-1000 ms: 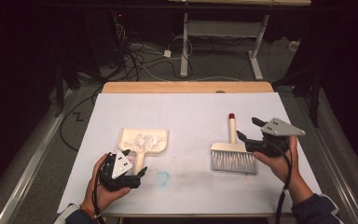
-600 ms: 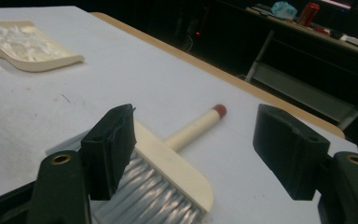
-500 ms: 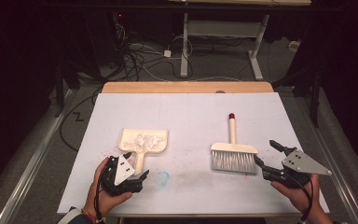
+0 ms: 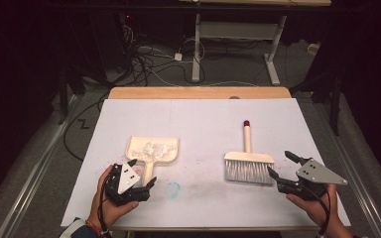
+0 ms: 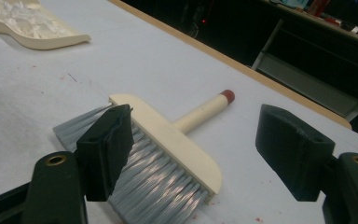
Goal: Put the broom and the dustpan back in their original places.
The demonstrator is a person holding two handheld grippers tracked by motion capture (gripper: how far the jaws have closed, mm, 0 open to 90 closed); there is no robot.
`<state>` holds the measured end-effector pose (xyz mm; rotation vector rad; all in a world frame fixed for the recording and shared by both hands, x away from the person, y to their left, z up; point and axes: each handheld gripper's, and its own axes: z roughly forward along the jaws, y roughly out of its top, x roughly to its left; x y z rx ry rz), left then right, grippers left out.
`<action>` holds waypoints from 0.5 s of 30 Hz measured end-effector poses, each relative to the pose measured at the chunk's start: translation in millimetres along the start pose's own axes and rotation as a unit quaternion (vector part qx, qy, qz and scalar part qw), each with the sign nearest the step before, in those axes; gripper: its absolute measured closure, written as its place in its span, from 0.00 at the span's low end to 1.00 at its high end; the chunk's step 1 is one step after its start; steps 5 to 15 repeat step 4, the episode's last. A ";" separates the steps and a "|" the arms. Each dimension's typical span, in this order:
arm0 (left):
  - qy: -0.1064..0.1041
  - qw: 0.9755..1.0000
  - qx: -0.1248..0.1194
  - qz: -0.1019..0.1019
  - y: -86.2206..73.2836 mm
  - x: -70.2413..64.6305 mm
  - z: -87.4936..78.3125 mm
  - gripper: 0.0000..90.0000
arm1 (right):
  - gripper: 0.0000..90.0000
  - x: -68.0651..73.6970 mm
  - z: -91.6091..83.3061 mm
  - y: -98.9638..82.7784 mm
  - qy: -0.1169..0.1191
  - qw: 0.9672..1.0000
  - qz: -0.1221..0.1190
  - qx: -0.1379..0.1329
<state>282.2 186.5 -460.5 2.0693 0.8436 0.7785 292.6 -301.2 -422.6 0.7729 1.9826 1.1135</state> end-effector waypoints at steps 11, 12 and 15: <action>0.003 1.000 0.002 -0.009 -0.3 2.0 -1.5 0.19 | 0.30 -1.4 1.3 -0.2 0.002 1.000 0.003 0.000; 0.003 1.000 0.002 -0.009 -0.3 2.0 -1.5 0.19 | 0.30 -1.4 1.3 -0.2 0.002 1.000 0.003 0.000; 0.003 1.000 0.002 -0.009 -0.3 2.0 -1.5 0.19 | 0.30 -1.4 1.3 -0.2 0.002 1.000 0.003 0.000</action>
